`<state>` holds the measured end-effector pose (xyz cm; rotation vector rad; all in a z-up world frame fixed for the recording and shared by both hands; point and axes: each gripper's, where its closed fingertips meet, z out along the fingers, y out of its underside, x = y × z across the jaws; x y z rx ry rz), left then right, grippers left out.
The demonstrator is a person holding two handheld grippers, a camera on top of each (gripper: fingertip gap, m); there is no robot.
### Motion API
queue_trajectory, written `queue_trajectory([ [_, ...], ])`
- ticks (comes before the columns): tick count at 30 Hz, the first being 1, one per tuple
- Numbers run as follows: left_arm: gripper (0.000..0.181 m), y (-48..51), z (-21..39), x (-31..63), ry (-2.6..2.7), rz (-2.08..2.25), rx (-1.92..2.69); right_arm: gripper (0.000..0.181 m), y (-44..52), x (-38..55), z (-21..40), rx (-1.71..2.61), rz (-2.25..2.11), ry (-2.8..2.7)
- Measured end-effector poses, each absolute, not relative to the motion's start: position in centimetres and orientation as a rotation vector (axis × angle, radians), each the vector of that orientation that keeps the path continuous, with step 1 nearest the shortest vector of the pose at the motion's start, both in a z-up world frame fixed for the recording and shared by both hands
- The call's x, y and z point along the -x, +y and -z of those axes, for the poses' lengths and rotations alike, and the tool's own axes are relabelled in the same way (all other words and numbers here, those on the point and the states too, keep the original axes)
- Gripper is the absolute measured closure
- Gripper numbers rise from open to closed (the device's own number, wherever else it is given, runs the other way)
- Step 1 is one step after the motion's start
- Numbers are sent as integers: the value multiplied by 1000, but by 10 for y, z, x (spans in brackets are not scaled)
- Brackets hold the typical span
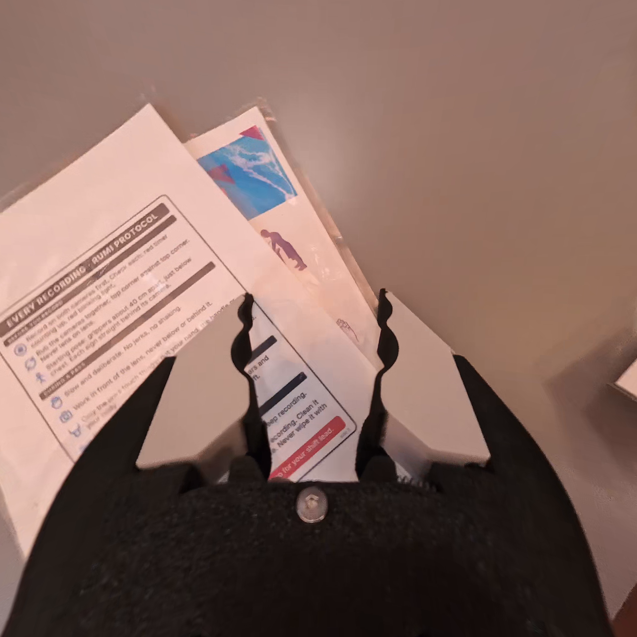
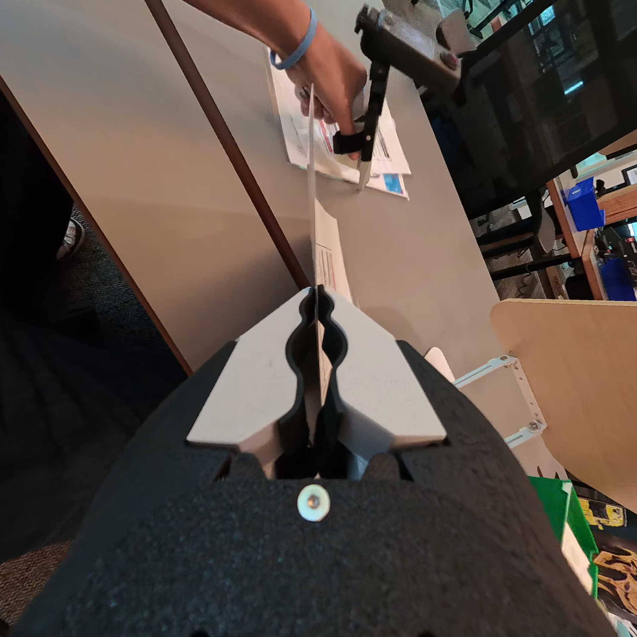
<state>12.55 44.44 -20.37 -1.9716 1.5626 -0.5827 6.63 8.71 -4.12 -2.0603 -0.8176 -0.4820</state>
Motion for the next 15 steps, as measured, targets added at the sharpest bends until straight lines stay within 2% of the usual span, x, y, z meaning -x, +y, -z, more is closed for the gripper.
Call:
queue_trajectory([
  [5,109,486,203,-76,1331,532,2057,181,90,-62,48,2063,445,-830],
  [15,109,553,203,84,921,388,2196,181,109,-43,53,2025,405,-903],
])
